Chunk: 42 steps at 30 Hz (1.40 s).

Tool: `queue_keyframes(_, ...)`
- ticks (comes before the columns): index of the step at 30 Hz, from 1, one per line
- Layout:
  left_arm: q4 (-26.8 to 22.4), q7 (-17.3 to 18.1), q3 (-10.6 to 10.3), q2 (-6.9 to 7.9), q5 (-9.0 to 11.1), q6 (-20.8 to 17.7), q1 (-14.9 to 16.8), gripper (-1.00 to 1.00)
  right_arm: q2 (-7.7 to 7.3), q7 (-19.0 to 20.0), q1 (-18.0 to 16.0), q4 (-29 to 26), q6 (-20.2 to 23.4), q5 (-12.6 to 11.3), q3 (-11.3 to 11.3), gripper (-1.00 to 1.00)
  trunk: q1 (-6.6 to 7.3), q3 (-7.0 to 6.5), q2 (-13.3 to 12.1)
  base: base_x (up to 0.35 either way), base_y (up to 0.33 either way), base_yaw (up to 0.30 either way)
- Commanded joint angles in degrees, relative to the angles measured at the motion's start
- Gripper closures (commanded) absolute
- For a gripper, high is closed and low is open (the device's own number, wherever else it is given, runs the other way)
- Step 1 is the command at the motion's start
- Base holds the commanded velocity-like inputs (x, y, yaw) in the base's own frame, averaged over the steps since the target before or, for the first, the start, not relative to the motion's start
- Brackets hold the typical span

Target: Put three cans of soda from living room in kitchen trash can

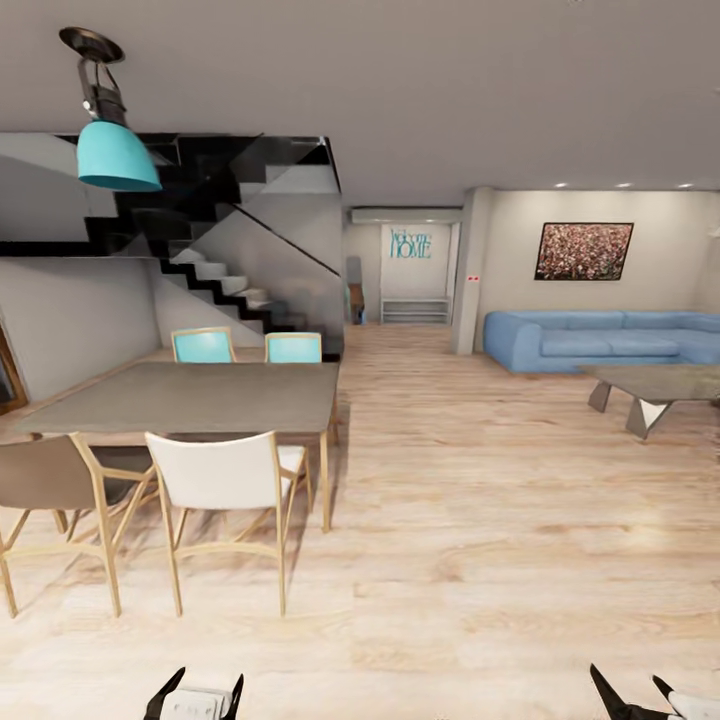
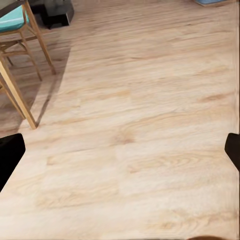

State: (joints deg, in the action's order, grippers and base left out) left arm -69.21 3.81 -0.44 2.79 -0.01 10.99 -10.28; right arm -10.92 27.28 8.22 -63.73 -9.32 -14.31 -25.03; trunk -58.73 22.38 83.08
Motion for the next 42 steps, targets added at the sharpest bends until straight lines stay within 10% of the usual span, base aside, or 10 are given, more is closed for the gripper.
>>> queue_keyframes(1,0.01,-0.01,0.02,-0.01,0.00,0.00,0.00,-1.00,-0.01,-0.25,-0.01,0.02,0.00,-0.01,0.00,-1.00,0.00,0.03,0.00,0.026,-0.032,-0.190)
queue_keyframes(42,-0.03,0.05,-0.28,0.07,-0.41,0.17,0.00,-1.00,0.02,-3.46,-0.10,0.17,-0.01,-1.16,0.05,-1.00,0.00,2.50,0.00,0.125,0.041,-0.142)
